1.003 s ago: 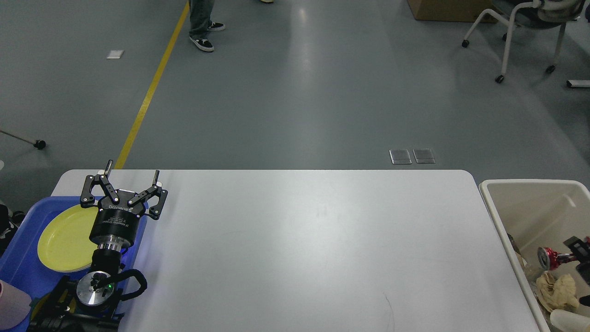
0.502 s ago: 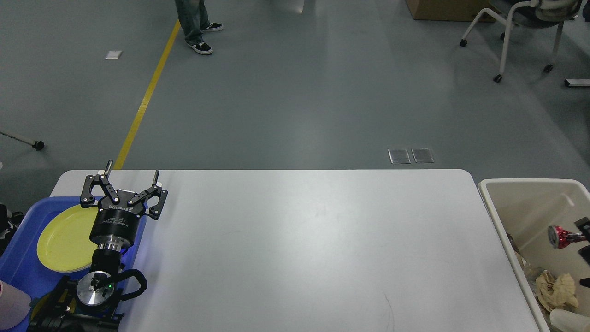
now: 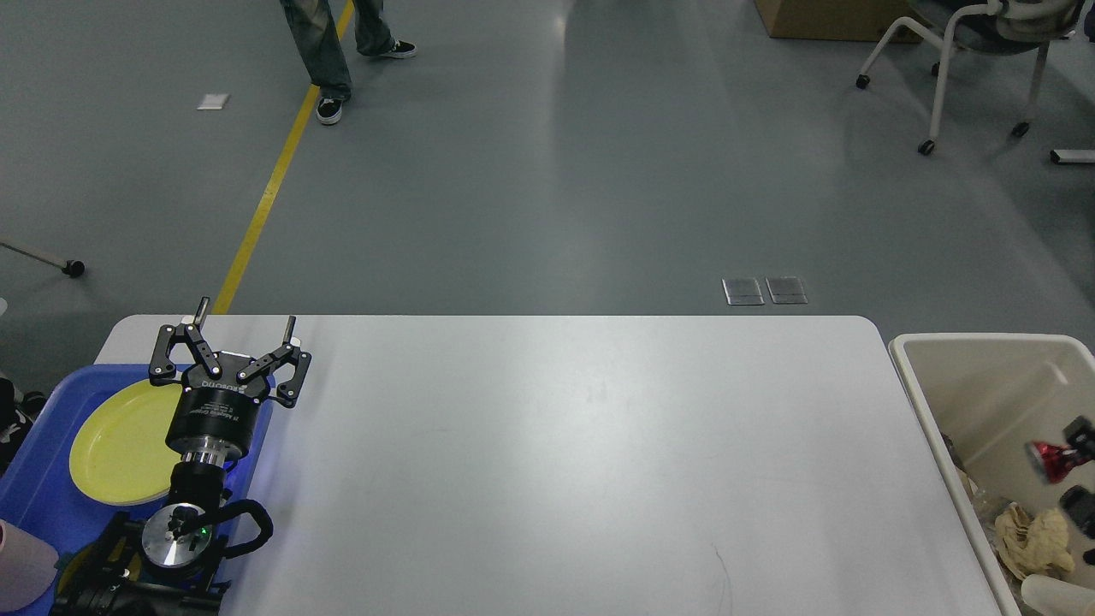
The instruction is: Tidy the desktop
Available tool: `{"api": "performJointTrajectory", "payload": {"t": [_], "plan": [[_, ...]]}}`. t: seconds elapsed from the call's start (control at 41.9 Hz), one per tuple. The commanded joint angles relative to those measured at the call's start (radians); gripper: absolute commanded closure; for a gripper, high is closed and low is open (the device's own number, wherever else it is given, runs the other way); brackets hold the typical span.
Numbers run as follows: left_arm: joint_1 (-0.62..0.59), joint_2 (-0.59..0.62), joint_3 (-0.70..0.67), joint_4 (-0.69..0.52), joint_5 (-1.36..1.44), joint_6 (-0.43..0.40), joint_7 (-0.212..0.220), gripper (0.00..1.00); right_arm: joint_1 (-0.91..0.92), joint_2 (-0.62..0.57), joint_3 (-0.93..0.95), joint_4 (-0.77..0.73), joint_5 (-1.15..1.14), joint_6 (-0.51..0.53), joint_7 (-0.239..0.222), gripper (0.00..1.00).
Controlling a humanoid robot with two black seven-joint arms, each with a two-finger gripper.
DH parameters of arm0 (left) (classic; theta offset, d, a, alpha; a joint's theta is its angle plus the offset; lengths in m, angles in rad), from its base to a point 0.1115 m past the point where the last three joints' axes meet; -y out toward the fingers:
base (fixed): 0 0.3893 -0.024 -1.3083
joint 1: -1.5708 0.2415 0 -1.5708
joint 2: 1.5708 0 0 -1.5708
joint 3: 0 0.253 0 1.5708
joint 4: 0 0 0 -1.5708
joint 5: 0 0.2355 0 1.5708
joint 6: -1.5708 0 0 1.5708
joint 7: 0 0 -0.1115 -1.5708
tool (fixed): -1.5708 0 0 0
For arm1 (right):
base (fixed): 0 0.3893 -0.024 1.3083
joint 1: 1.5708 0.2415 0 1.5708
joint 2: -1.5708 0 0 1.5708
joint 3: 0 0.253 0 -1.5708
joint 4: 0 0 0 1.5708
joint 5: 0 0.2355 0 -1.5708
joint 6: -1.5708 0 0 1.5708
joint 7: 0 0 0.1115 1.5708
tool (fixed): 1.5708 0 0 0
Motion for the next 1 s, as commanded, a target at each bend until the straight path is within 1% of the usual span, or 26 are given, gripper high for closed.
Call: {"api": "performJointTrajectory", "payload": {"t": [0.0,0.096,0.143,0.239,0.334,0.358,0.382,0.43,0.478,0.669,0.812,0.884,0.932,0.979], "plan": [[0.0,0.0,0.0,0.0,0.0,0.0,0.0,0.04,0.017,0.016,0.016,-0.009,0.045,-0.012,-0.001,0.0],[0.0,0.0,0.0,0.0,0.0,0.0,0.0,0.04,0.054,-0.039,0.116,-0.002,0.104,0.003,-0.001,0.0],[0.0,0.0,0.0,0.0,0.0,0.0,0.0,0.04,0.052,-0.049,0.089,0.012,0.073,0.012,-0.001,0.0],[0.0,0.0,0.0,0.0,0.0,0.0,0.0,0.04,0.026,0.005,-0.002,0.036,0.004,0.011,0.002,0.0],[0.0,0.0,0.0,0.0,0.0,0.0,0.0,0.04,0.024,0.01,0.001,0.024,0.01,0.006,0.002,0.0],[0.0,0.0,0.0,0.0,0.0,0.0,0.0,0.04,0.035,0.005,0.016,0.024,0.016,0.011,0.002,0.0],[0.0,0.0,0.0,0.001,0.0,0.0,0.0,0.04,0.06,-0.013,0.09,0.024,0.065,0.025,0.002,0.0],[0.0,0.0,0.0,0.0,0.0,0.0,0.0,0.04,0.075,-0.052,0.173,0.024,0.106,0.052,0.001,0.0],[0.0,0.0,0.0,0.0,0.0,0.0,0.0,0.04,0.077,-0.085,0.214,0.026,0.111,0.068,-0.001,0.0],[0.0,0.0,0.0,0.001,0.0,0.0,0.0,0.04,0.075,-0.095,0.156,0.024,0.085,0.068,-0.001,0.0],[0.0,0.0,0.0,0.0,0.0,0.0,0.0,0.04,0.072,-0.09,0.153,0.027,0.081,0.068,-0.001,0.0],[0.0,0.0,0.0,0.0,0.0,0.0,0.0,0.04,0.066,-0.078,0.146,0.033,0.07,0.068,-0.008,0.0],[0.0,0.0,0.0,0.001,0.0,0.0,0.0,0.04,0.04,-0.038,0.113,0.04,0.039,0.068,-0.007,0.0],[0.0,0.0,0.0,0.0,0.0,0.0,0.0,0.04,-0.015,0.029,0.042,0.035,-0.026,0.066,-0.007,0.0]]}}
